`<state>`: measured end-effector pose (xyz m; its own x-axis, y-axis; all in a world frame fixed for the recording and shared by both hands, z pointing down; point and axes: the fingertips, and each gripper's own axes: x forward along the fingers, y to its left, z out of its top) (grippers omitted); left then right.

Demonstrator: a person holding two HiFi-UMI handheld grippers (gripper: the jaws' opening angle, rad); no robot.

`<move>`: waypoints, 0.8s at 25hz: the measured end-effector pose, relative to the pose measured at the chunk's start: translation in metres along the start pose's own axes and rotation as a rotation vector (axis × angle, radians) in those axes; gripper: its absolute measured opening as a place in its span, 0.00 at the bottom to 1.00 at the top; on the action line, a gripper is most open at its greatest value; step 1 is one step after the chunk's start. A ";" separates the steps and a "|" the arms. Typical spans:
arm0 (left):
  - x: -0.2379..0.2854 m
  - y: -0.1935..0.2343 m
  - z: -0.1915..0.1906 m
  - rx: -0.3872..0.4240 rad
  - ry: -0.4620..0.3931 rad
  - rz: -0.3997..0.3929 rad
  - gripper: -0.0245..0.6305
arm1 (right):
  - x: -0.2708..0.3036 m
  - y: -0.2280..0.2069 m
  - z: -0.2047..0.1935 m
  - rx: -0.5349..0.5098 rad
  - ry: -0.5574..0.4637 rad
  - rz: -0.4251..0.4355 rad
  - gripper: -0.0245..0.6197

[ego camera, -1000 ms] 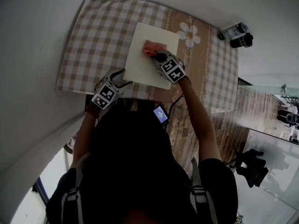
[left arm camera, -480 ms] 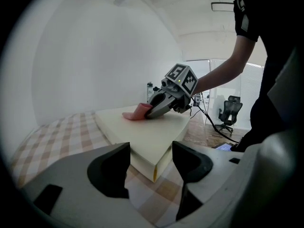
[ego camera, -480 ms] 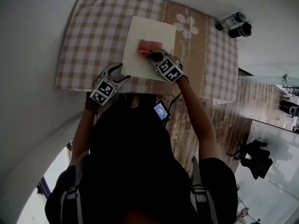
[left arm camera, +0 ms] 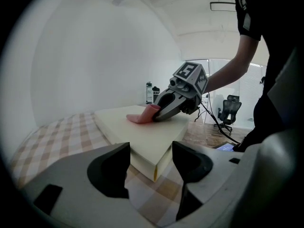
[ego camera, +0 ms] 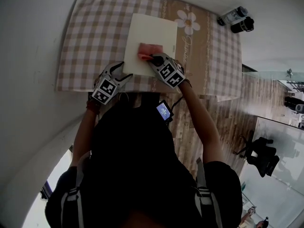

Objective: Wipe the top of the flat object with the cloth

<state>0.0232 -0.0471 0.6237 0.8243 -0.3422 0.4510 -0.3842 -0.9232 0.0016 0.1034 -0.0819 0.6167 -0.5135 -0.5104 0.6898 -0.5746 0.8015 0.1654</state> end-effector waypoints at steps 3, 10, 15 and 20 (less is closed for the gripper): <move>0.006 0.007 0.001 -0.001 0.002 -0.007 0.48 | 0.001 0.001 -0.001 0.010 0.000 0.003 0.06; 0.007 0.005 -0.006 -0.012 0.007 -0.009 0.48 | -0.008 0.027 0.001 -0.006 -0.008 0.024 0.06; 0.006 0.006 -0.001 -0.002 0.002 -0.013 0.48 | -0.011 0.036 0.000 -0.019 0.002 0.021 0.06; 0.006 0.006 -0.001 -0.009 0.006 -0.021 0.48 | -0.017 0.049 0.002 -0.040 -0.020 0.027 0.06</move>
<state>0.0254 -0.0548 0.6269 0.8299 -0.3215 0.4560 -0.3704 -0.9287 0.0194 0.0826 -0.0341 0.6115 -0.5412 -0.4938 0.6806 -0.5344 0.8269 0.1750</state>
